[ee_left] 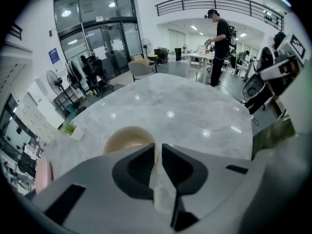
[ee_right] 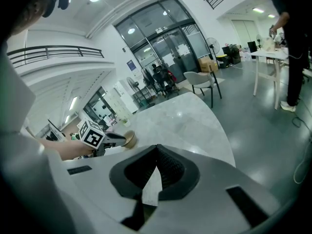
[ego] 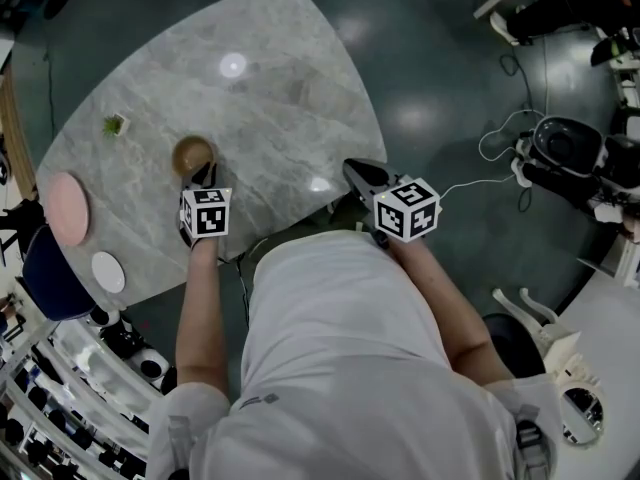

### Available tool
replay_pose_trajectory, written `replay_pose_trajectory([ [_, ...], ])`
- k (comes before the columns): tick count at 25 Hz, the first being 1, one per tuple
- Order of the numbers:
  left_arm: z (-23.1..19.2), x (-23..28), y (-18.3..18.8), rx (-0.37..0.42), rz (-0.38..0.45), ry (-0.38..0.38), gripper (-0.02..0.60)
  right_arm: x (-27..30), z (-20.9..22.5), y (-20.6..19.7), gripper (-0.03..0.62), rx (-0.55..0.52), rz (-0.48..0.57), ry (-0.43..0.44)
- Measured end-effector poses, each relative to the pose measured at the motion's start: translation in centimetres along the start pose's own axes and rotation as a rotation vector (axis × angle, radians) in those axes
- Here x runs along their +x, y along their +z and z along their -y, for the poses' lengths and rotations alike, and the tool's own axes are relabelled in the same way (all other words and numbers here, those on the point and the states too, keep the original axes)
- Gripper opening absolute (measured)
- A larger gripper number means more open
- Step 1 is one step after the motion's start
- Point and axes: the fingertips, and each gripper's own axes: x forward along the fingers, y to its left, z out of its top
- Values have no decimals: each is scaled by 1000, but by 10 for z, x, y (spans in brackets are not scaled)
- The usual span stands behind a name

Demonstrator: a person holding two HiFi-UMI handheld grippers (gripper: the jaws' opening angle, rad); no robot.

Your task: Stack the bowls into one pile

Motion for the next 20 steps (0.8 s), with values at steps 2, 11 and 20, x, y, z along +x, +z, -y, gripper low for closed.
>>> replay_pose_trajectory([
  [2,1,1,-2,-2,-4,-4,49,0,0,0,9,-1,0,1],
  [11,-2,-14,7,-69,44,0,17,9,-8,11,9,-24,2,49],
  [20,-1,-49,20,-144,123,2,3,38,-37,36,9,-118,-22,175],
])
